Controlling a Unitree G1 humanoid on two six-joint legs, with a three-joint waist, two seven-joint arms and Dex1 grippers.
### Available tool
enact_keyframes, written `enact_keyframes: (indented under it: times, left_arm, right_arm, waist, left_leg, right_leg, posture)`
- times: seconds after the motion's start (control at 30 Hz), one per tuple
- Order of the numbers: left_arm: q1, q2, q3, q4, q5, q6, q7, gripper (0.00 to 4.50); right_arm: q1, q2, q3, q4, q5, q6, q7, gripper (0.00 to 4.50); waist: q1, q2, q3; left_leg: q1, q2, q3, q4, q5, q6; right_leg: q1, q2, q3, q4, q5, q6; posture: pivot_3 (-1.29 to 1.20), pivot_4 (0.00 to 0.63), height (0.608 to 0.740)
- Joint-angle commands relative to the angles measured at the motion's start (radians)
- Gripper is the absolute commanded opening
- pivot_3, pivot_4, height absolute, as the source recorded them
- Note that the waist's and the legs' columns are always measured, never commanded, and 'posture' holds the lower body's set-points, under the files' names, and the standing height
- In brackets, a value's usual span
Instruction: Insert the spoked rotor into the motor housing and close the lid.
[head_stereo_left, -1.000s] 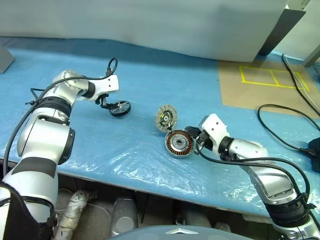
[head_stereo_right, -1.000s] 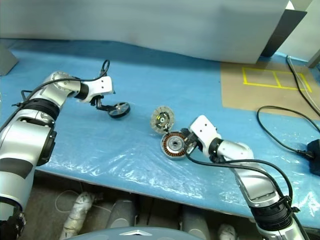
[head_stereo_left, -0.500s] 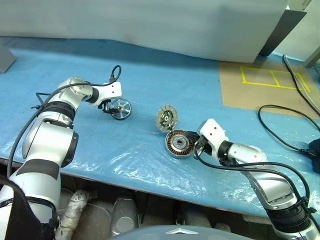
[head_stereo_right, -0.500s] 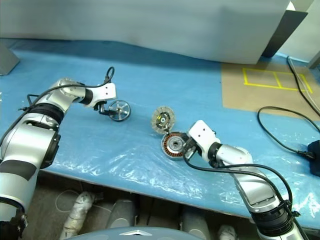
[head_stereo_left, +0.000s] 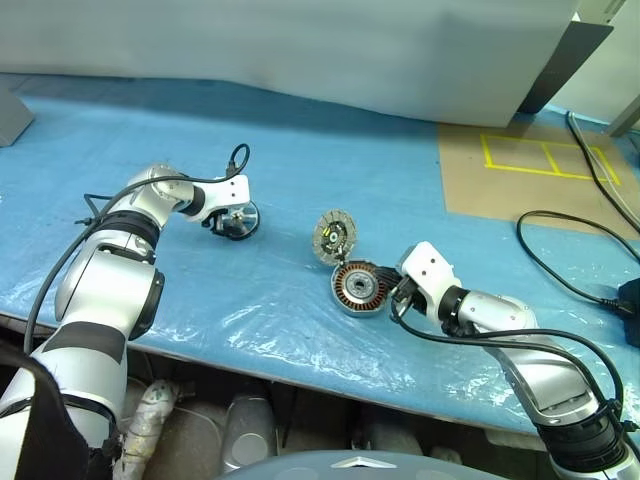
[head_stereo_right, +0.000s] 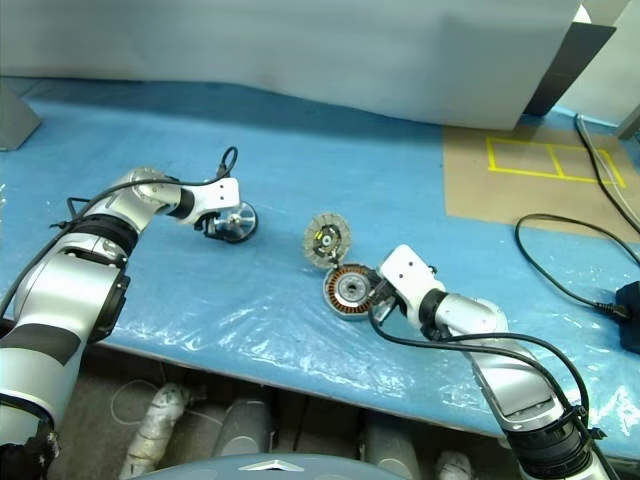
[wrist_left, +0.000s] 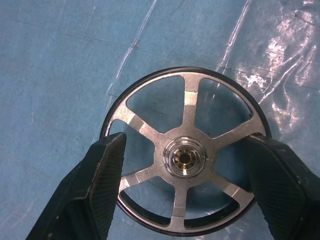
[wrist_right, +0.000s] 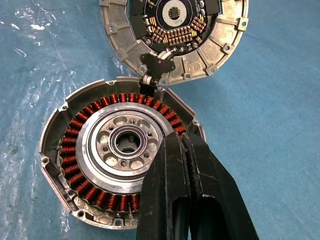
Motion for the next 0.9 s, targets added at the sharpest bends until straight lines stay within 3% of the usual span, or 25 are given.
enact_keyframes:
  times: [0.03,0.2,0.5,0.77,0.9]
  left_arm:
    - [0.017,0.010,-0.015,0.007,0.017,0.021,-0.021,3.39]
    - [0.031,0.018,-0.015,0.002,0.019,0.010,0.004,2.07]
    - [0.030,0.013,0.033,-0.008,-0.039,-0.006,-0.061,1.84]
    - [-0.001,-0.010,0.216,-0.127,-0.308,0.110,-0.464,1.84]
    - [0.049,0.021,0.217,-0.292,-0.413,0.192,-0.545,1.84]
  right_arm:
    - [0.000,-0.008,-0.018,-0.045,-0.007,-0.004,-0.007,0.00]
    - [-0.001,-0.013,-0.017,-0.044,-0.011,-0.007,-0.005,0.00]
    - [-0.020,-0.012,-0.011,-0.025,-0.013,-0.018,0.002,0.00]
    - [-0.036,0.013,-0.087,-0.042,0.062,0.005,0.009,0.00]
    - [-0.048,0.012,-0.172,-0.059,0.149,0.042,0.031,0.00]
  waist:
    - [0.000,0.000,0.000]
    - [0.004,0.002,-0.001]
    - [0.005,0.003,-0.001]
    - [0.006,0.002,0.001]
    - [0.004,0.004,0.002]
  left_leg:
    - [0.000,0.000,0.000,0.000,0.000,0.000]
    - [0.003,0.000,0.000,-0.001,0.000,0.000]
    - [0.005,0.000,0.000,0.000,0.000,0.000]
    - [-0.001,0.000,0.001,-0.001,0.000,0.000]
    - [-0.001,0.000,0.001,-0.003,0.000,0.000]
  right_leg:
    - [0.000,0.000,0.000,0.000,0.000,0.000]
    - [0.002,0.000,0.000,-0.001,0.000,0.000]
    - [0.004,-0.001,0.001,-0.002,-0.001,-0.002]
    - [0.000,-0.001,0.000,-0.002,0.000,0.000]
    - [-0.001,-0.001,0.000,-0.003,0.000,-0.001]
  posture:
    - [0.00,0.150,0.740]
    - [0.00,0.150,0.740]
    - [0.00,0.150,0.740]
    - [0.00,0.150,0.740]
    - [0.00,0.150,0.740]
